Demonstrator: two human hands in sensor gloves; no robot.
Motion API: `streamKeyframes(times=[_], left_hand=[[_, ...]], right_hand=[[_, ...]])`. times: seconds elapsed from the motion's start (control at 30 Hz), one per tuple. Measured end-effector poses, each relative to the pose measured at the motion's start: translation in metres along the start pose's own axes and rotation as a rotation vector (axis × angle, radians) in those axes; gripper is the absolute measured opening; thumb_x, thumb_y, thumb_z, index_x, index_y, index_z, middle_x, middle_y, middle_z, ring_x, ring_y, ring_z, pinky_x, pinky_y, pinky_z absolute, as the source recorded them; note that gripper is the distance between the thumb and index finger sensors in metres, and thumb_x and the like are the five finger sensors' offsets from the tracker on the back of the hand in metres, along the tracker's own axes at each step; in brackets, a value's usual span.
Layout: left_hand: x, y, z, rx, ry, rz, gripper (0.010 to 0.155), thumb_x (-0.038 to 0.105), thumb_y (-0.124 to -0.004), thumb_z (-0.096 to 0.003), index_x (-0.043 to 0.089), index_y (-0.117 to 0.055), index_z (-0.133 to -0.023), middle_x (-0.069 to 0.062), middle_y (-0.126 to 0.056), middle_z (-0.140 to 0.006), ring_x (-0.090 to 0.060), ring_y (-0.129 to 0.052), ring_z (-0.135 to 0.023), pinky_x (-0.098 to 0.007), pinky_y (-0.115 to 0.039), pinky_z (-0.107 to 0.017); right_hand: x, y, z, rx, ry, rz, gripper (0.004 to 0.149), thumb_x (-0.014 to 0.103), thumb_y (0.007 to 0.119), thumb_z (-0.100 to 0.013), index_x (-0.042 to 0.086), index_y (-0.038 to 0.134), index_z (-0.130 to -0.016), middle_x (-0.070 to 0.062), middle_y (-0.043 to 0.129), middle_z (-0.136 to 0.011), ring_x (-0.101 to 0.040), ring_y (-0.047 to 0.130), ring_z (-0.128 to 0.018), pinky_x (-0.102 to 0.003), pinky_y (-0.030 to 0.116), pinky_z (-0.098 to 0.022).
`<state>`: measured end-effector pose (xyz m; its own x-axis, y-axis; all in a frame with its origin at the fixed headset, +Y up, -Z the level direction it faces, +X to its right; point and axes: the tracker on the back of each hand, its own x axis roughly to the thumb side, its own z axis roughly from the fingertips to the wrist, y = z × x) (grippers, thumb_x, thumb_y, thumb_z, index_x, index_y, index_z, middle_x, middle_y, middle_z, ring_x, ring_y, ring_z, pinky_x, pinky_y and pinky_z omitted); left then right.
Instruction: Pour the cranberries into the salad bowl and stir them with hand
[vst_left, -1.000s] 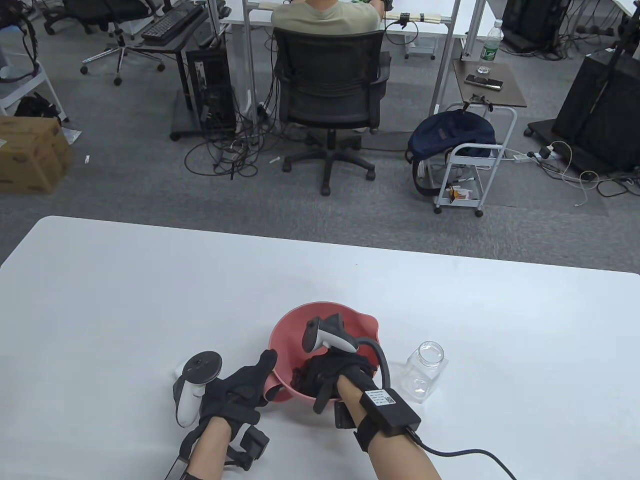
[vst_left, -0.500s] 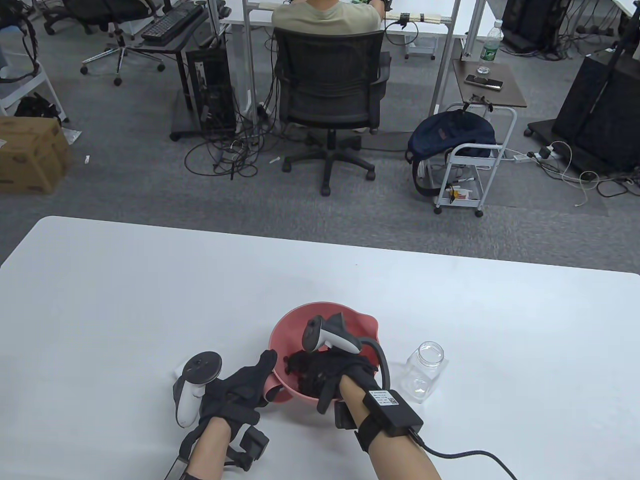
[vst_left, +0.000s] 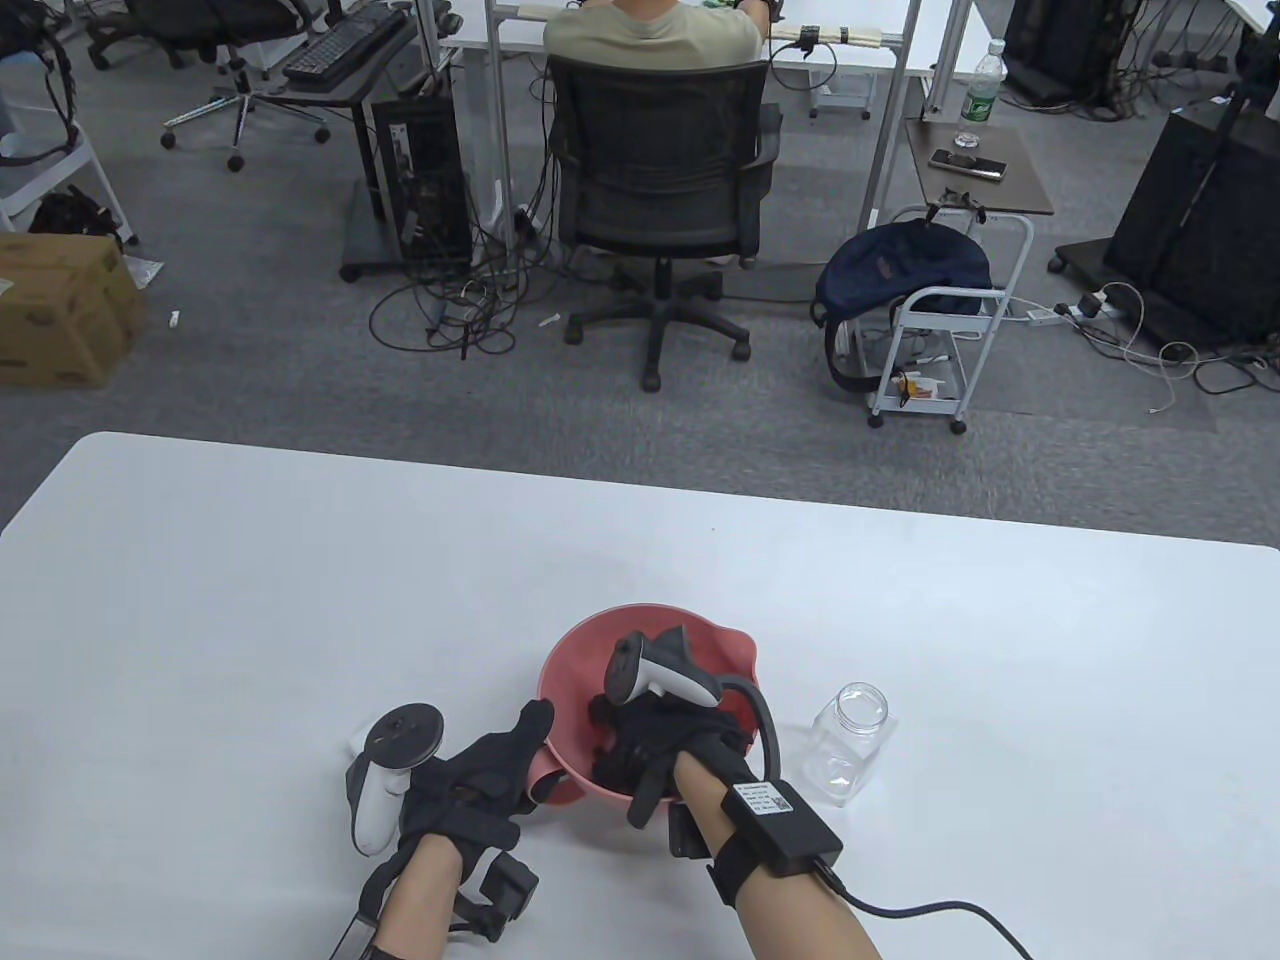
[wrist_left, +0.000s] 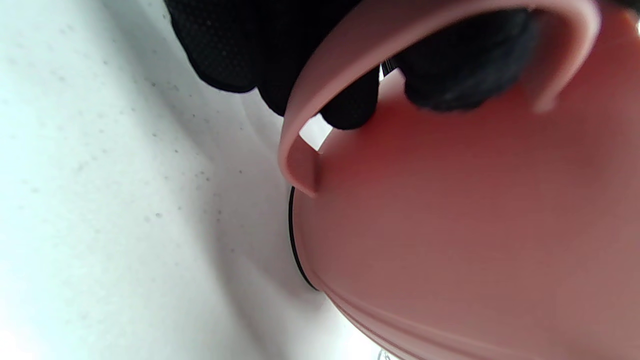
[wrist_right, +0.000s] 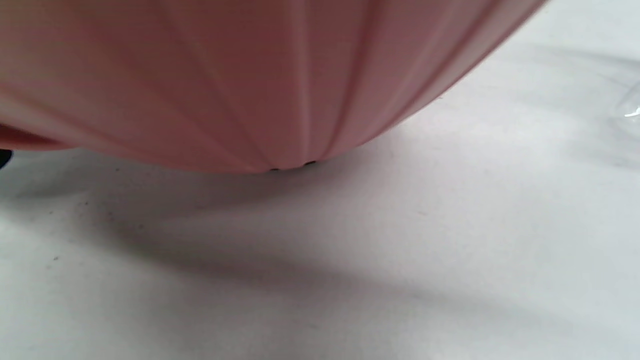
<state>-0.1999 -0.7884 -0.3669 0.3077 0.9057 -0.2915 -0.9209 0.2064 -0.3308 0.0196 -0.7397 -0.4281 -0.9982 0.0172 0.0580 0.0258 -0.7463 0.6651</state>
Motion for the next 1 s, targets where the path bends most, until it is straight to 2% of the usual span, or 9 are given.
streamKeyframes(times=[0.17,0.3,0.53,0.67,0.8,0.9,1.0], left_hand=[[-0.0001,0.0001,0.0000,0.000,0.000,0.000,0.073,0.095,-0.057,-0.0467,0.033,-0.095,-0.051,0.005,-0.087,-0.100,-0.027,-0.083,-0.095,-0.043,-0.071,-0.073],[-0.0002,0.0001,0.0000,0.000,0.000,0.001,0.073,0.095,-0.057,-0.0463,0.033,-0.095,-0.051,0.005,-0.087,-0.100,-0.027,-0.083,-0.095,-0.043,-0.071,-0.073],[-0.0003,0.0002,0.0000,-0.001,0.000,0.002,0.073,0.095,-0.057,-0.0465,0.033,-0.095,-0.051,0.005,-0.087,-0.100,-0.027,-0.083,-0.095,-0.043,-0.071,-0.073],[-0.0002,0.0003,-0.0001,-0.002,0.000,0.001,0.073,0.095,-0.057,-0.0465,0.033,-0.095,-0.051,0.005,-0.087,-0.100,-0.027,-0.083,-0.095,-0.044,-0.071,-0.073],[-0.0003,0.0004,-0.0001,-0.002,0.000,0.001,0.073,0.095,-0.057,-0.0465,0.033,-0.095,-0.051,0.005,-0.087,-0.100,-0.027,-0.083,-0.095,-0.044,-0.071,-0.073],[-0.0002,0.0005,-0.0001,-0.003,0.000,0.000,0.073,0.095,-0.057,-0.0465,0.033,-0.095,-0.051,0.005,-0.086,-0.100,-0.027,-0.082,-0.095,-0.043,-0.071,-0.073],[-0.0003,0.0004,-0.0002,-0.003,-0.001,0.001,0.073,0.095,-0.057,-0.0466,0.033,-0.095,-0.051,0.005,-0.087,-0.100,-0.027,-0.083,-0.095,-0.044,-0.071,-0.073]], right_hand=[[-0.0009,0.0005,-0.0009,0.013,0.014,-0.010,0.086,0.078,0.068,-0.052,0.038,0.026,-0.116,0.004,0.027,-0.124,-0.022,0.065,-0.104,-0.039,0.074,-0.075],[-0.0015,0.0006,-0.0015,0.014,0.022,-0.015,0.088,0.077,0.068,-0.053,0.027,0.035,-0.117,-0.008,0.038,-0.122,-0.021,0.073,-0.097,-0.037,0.078,-0.070],[-0.0026,-0.0002,-0.0002,-0.002,0.053,-0.016,0.088,0.077,0.069,-0.055,0.017,0.045,-0.114,-0.015,0.056,-0.113,-0.010,0.088,-0.084,-0.026,0.088,-0.060],[-0.0031,-0.0004,-0.0005,-0.015,0.059,-0.017,0.086,0.078,0.069,-0.054,0.016,0.051,-0.112,-0.014,0.067,-0.107,-0.005,0.094,-0.076,-0.020,0.092,-0.052],[-0.0040,-0.0005,-0.0003,-0.037,0.077,-0.010,0.080,0.078,0.069,-0.054,0.018,0.064,-0.106,-0.008,0.084,-0.094,0.002,0.099,-0.062,-0.015,0.094,-0.039],[-0.0037,0.0005,-0.0015,-0.013,0.059,-0.012,0.071,0.078,0.069,-0.054,0.024,0.074,-0.100,-0.002,0.092,-0.086,0.007,0.099,-0.054,-0.013,0.093,-0.033],[-0.0036,0.0010,-0.0018,0.000,0.044,-0.015,0.063,0.077,0.069,-0.054,0.031,0.078,-0.096,0.004,0.094,-0.084,0.009,0.098,-0.050,-0.014,0.092,-0.031]])
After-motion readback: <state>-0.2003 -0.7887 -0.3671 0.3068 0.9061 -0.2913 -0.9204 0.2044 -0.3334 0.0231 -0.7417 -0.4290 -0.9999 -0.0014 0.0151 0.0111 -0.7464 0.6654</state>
